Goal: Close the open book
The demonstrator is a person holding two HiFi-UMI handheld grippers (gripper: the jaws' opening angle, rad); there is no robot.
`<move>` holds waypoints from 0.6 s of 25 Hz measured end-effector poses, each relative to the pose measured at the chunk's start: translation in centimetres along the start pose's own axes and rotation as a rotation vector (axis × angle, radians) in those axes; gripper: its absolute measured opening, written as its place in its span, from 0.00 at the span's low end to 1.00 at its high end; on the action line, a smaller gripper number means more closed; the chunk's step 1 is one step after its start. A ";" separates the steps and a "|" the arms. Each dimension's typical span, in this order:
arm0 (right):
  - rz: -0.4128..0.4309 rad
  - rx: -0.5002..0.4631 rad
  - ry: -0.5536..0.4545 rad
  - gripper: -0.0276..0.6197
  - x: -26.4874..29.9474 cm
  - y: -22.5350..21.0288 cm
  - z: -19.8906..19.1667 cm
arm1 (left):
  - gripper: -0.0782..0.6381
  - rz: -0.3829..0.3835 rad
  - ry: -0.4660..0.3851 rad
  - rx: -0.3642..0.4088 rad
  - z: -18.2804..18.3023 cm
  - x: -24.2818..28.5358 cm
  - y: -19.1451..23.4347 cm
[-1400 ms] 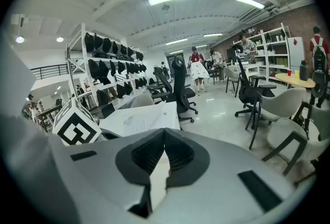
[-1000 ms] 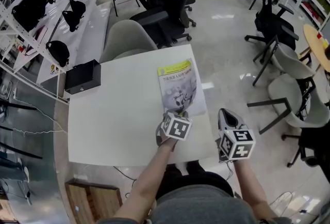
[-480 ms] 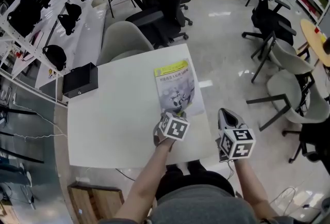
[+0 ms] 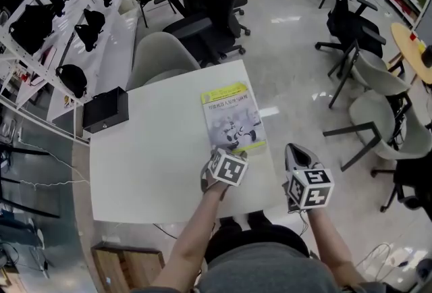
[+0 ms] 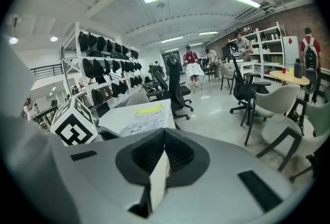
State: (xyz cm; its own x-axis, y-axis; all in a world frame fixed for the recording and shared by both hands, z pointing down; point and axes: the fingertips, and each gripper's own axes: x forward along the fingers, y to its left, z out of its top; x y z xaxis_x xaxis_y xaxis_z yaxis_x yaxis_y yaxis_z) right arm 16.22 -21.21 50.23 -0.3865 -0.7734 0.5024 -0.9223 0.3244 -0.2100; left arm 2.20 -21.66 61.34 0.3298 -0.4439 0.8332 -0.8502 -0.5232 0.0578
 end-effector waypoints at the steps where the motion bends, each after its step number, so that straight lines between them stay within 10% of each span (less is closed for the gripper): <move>1: 0.001 0.000 0.001 0.05 0.0 0.1 0.0 | 0.31 -0.003 0.005 0.005 0.0 0.0 -0.1; 15: 0.018 0.006 -0.003 0.05 -0.1 0.8 -0.4 | 0.38 -0.047 -0.037 0.029 0.4 -2.0 -1.3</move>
State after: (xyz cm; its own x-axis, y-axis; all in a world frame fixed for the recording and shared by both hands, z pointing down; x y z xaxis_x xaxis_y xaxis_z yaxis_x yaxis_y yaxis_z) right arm 15.48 -20.67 50.30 -0.4026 -0.7693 0.4961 -0.9154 0.3348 -0.2236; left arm 2.80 -20.34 59.38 0.3848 -0.4443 0.8090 -0.8211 -0.5652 0.0802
